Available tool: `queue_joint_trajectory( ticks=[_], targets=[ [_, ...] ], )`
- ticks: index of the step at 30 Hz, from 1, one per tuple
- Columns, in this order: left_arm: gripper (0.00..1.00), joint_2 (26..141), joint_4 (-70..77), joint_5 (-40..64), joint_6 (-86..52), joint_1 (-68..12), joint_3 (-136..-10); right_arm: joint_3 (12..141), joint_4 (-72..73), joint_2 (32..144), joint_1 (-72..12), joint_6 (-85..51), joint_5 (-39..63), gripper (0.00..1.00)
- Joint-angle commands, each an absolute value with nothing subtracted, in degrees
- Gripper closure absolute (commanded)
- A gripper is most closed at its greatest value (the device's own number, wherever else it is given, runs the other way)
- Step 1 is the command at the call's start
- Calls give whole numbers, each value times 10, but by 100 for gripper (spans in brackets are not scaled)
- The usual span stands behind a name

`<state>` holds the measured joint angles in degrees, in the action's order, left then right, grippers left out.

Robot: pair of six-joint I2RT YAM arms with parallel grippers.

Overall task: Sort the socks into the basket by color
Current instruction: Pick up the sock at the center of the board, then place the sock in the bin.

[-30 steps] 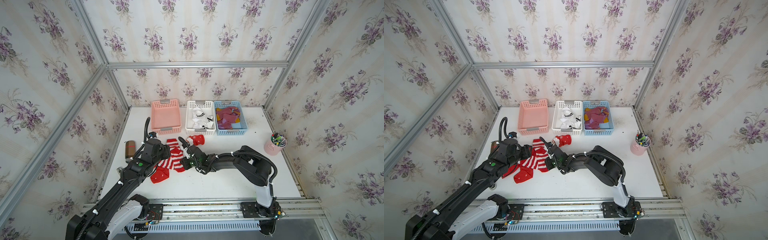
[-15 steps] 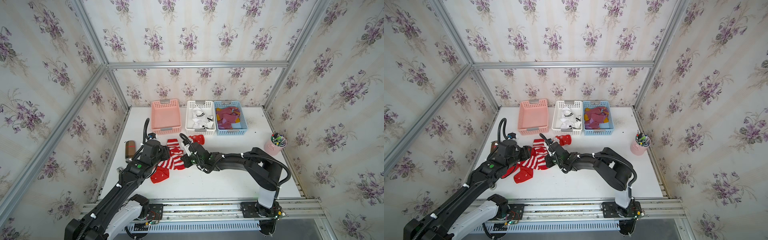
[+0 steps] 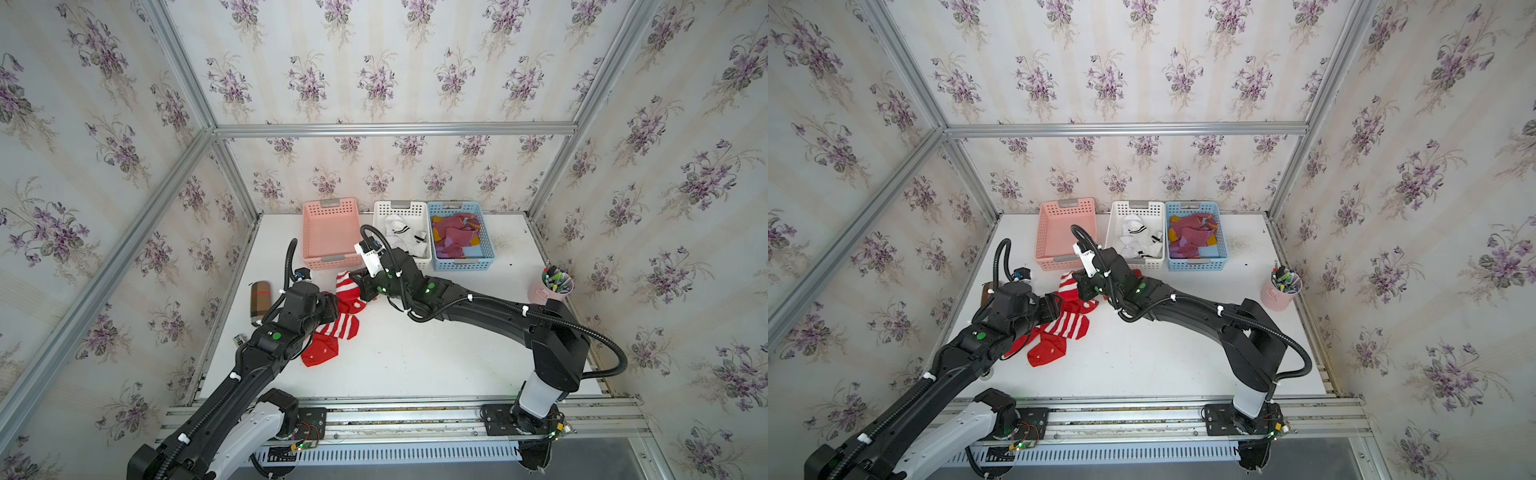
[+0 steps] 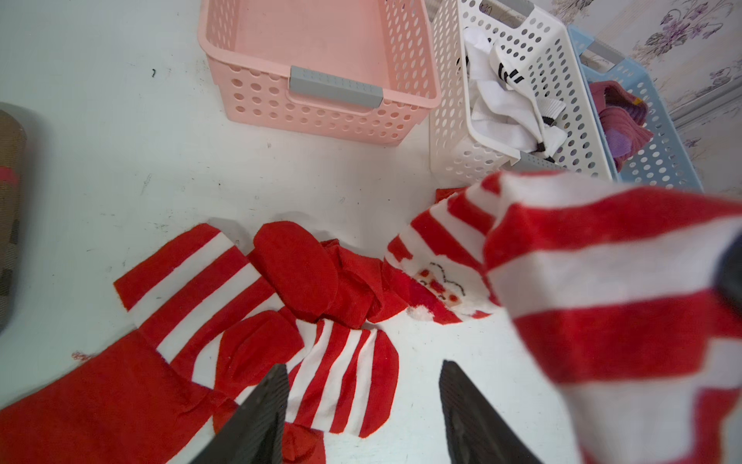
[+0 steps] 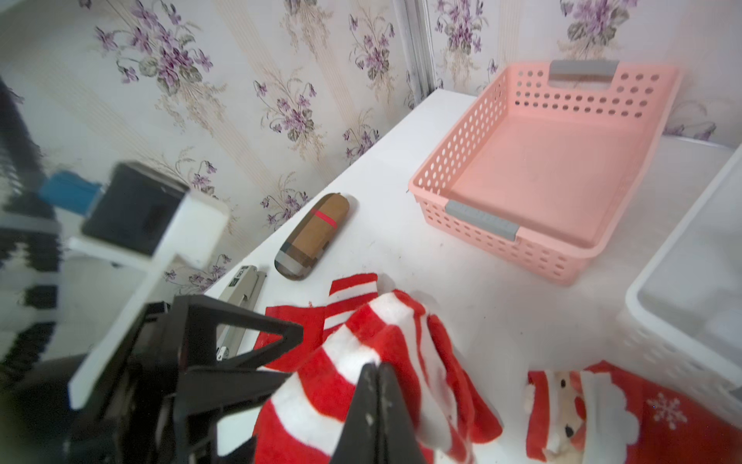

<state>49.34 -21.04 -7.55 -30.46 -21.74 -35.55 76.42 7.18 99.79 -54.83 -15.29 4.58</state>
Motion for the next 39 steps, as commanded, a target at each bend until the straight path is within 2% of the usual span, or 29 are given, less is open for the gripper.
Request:
queue_joint_trajectory(
  ticks=[1,21,32,39],
  targets=[
    [38,488,-208,-81,-309,-217,-352,792,62,1009,-537,-133,53,100],
    [38,475,-211,-74,-312,-217,-343,1080,20,1189,-457,-92,133,100],
    [38,477,-200,-60,-318,-218,-342,1238,63,1338,-424,-96,184,100],
    [37,486,-183,-55,-323,-220,-335,1262,132,1397,-411,-125,195,100]
  ],
)
